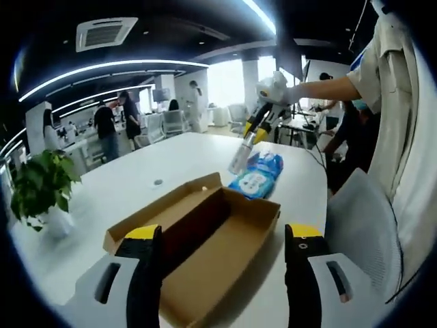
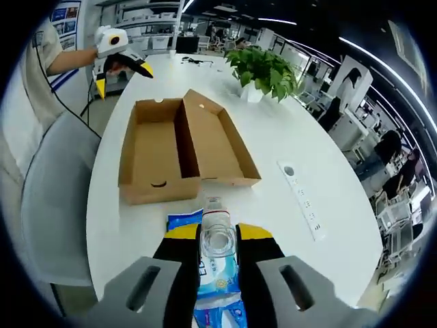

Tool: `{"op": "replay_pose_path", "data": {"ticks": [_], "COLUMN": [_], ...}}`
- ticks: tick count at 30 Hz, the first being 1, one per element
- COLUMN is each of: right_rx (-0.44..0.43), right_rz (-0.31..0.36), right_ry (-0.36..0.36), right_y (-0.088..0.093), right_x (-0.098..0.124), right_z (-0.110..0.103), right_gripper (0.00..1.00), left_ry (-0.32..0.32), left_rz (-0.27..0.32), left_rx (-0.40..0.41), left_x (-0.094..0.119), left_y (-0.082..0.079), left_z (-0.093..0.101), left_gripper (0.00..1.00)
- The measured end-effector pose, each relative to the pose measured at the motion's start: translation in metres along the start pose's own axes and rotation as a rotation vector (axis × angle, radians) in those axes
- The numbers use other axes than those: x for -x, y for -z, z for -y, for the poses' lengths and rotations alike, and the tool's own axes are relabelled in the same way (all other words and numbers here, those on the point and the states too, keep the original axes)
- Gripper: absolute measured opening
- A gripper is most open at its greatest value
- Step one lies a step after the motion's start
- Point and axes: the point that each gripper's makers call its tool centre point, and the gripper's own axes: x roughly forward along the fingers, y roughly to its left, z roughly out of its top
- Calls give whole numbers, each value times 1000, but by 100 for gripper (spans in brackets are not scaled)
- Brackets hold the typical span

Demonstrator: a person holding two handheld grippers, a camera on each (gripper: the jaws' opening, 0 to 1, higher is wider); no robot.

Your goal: Operate the shoe box by opening the lid, removing the specified soft item, and placing it in the target area until the item is outside and the box remains undamaged.

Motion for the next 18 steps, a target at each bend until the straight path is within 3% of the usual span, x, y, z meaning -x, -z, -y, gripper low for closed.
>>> {"op": "replay_pose_path", "data": {"ticks": [18], "right_rx": [72], "right_rz": [-133], "right_ry": [-71], "right_y": [13], "right_x": [-23], "right_z": [24], "right_gripper": [16], "left_ry": [-77], "left_rz": [8], "left_rx": [48], "left_x": [16], "left_y": [14], "left_z": [1], "left_gripper": [83]}}
